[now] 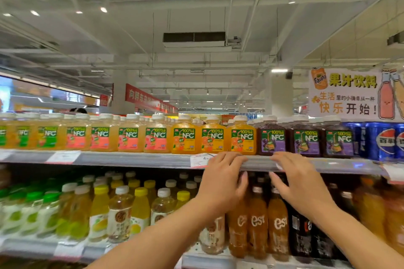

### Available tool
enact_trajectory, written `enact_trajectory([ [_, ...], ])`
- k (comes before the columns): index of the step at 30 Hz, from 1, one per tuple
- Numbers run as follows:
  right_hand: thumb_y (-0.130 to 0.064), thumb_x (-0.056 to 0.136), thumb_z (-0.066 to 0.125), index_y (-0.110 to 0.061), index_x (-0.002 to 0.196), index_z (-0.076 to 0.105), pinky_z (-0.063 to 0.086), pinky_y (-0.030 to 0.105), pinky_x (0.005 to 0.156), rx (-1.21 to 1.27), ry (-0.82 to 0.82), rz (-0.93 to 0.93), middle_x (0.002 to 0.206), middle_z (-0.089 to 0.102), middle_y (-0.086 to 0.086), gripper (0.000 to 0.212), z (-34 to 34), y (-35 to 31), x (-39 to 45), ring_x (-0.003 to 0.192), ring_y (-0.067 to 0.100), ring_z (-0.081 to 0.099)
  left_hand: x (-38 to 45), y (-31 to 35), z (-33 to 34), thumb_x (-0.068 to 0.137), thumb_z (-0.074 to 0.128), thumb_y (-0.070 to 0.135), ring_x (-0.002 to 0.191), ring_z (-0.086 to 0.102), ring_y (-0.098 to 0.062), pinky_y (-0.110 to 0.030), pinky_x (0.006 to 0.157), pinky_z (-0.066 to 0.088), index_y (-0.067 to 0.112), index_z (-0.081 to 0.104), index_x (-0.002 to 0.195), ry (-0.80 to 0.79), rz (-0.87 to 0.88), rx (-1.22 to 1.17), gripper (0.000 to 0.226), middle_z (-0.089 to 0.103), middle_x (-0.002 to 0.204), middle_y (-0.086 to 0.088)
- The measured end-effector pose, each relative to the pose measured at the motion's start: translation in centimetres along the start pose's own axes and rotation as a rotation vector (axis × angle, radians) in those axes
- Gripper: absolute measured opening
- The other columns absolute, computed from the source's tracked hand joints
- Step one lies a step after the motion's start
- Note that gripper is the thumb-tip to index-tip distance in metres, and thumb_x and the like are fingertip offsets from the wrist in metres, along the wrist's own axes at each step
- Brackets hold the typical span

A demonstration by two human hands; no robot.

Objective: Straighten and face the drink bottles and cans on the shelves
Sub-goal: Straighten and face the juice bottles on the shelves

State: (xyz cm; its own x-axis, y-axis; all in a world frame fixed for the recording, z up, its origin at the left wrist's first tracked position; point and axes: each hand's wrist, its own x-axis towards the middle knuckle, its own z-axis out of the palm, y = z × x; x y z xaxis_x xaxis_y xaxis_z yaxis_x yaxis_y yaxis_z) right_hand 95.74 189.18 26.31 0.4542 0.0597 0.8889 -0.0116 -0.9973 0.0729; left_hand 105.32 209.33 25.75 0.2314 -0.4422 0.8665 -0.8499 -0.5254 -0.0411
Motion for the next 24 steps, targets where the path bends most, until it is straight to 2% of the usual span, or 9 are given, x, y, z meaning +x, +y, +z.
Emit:
enact_trajectory([
  [3, -0.045, 0.093, 0.065, -0.018, 0.137, 0.06, 0.044, 0.036, 0.109, 0.033, -0.103, -0.034, 0.134, 0.062, -0.002, 0.052, 1.4, -3.7, 0.8, 0.126, 0.019, 0.056, 1.2, -4.5, -3.7, 0.096, 0.056, 0.027, 0.12, 0.051, -0.016, -0.034, 0.103, 0.042, 0.023, 0.062, 0.126, 0.092, -0.073, 0.052, 0.031, 0.063, 0.126, 0.007],
  [6, -0.053, 0.094, 0.059, -0.021, 0.138, 0.06, 0.041, 0.038, 0.111, -0.032, -0.118, -0.019, 0.137, 0.059, -0.002, 0.055, 3.0, -6.4, 1.3, 0.128, 0.021, 0.052, 3.6, -9.0, -7.4, 0.096, 0.059, 0.021, 0.118, 0.053, -0.017, -0.034, 0.099, 0.045, 0.024, 0.063, 0.125, 0.141, -0.231, 0.081, 0.029, 0.064, 0.125, 0.006],
  [9, -0.051, 0.089, 0.066, -0.02, 0.13, 0.066, 0.044, 0.043, 0.105, -0.062, -0.07, 0.074, 0.13, 0.063, 0.001, 0.051, 4.1, -7.8, 1.1, 0.121, 0.025, 0.056, 6.2, -12.2, -9.8, 0.099, 0.057, 0.025, 0.12, 0.055, -0.021, -0.039, 0.1, 0.048, 0.021, 0.06, 0.132, 0.086, -0.334, 0.119, 0.034, 0.062, 0.131, 0.0],
  [12, -0.045, 0.086, 0.072, -0.017, 0.12, 0.071, 0.047, 0.046, 0.1, -0.028, -0.006, 0.153, 0.122, 0.067, 0.004, 0.043, 4.8, -8.5, 0.9, 0.114, 0.027, 0.06, 8.8, -13.7, -10.7, 0.099, 0.059, 0.04, 0.117, 0.062, -0.026, -0.044, 0.096, 0.054, 0.018, 0.058, 0.138, 0.003, -0.447, 0.119, 0.044, 0.065, 0.131, -0.004],
  [14, -0.044, 0.087, 0.072, -0.017, 0.116, 0.072, 0.048, 0.044, 0.098, -0.018, 0.013, 0.177, 0.12, 0.067, 0.003, 0.039, 4.8, -8.7, 1.0, 0.112, 0.026, 0.06, 10.1, -13.8, -10.7, 0.096, 0.06, 0.053, 0.108, 0.067, -0.029, -0.045, 0.09, 0.057, 0.014, 0.063, 0.128, -0.097, -0.53, 0.116, 0.05, 0.071, 0.117, -0.006],
  [15, -0.044, 0.088, 0.07, -0.018, 0.116, 0.071, 0.047, 0.043, 0.098, -0.011, 0.011, 0.185, 0.12, 0.066, 0.002, 0.038, 4.8, -8.8, 1.0, 0.112, 0.025, 0.06, 10.6, -13.7, -10.5, 0.094, 0.061, 0.057, 0.099, 0.069, -0.03, -0.044, 0.084, 0.058, 0.011, 0.067, 0.116, -0.139, -0.543, 0.116, 0.051, 0.073, 0.105, -0.007],
  [18, -0.045, 0.09, 0.067, -0.019, 0.12, 0.07, 0.046, 0.042, 0.1, 0.005, 0.003, 0.189, 0.123, 0.065, 0.001, 0.039, 4.6, -8.7, 1.0, 0.115, 0.023, 0.058, 11.3, -13.4, -9.8, 0.091, 0.064, 0.054, 0.075, 0.068, -0.027, -0.033, 0.062, 0.054, 0.007, 0.066, 0.084, -0.162, -0.554, 0.108, 0.047, 0.07, 0.079, -0.008],
  [20, -0.045, 0.09, 0.066, -0.019, 0.121, 0.069, 0.045, 0.041, 0.101, 0.008, 0.0, 0.192, 0.125, 0.064, 0.0, 0.04, 4.5, -8.7, 0.9, 0.117, 0.023, 0.057, 11.5, -13.5, -9.4, 0.092, 0.063, 0.049, 0.075, 0.067, -0.028, -0.031, 0.06, 0.05, 0.008, 0.066, 0.084, -0.163, -0.568, 0.121, 0.043, 0.07, 0.082, -0.009],
  [24, -0.045, 0.09, 0.067, -0.02, 0.121, 0.068, 0.043, 0.041, 0.102, -0.002, -0.001, 0.215, 0.126, 0.063, 0.0, 0.04, 4.7, -9.0, 0.9, 0.117, 0.023, 0.056, 11.4, -13.9, -9.4, 0.095, 0.059, 0.048, 0.08, 0.068, -0.029, -0.034, 0.066, 0.053, 0.007, 0.067, 0.087, -0.176, -0.553, 0.118, 0.043, 0.069, 0.085, -0.01],
])
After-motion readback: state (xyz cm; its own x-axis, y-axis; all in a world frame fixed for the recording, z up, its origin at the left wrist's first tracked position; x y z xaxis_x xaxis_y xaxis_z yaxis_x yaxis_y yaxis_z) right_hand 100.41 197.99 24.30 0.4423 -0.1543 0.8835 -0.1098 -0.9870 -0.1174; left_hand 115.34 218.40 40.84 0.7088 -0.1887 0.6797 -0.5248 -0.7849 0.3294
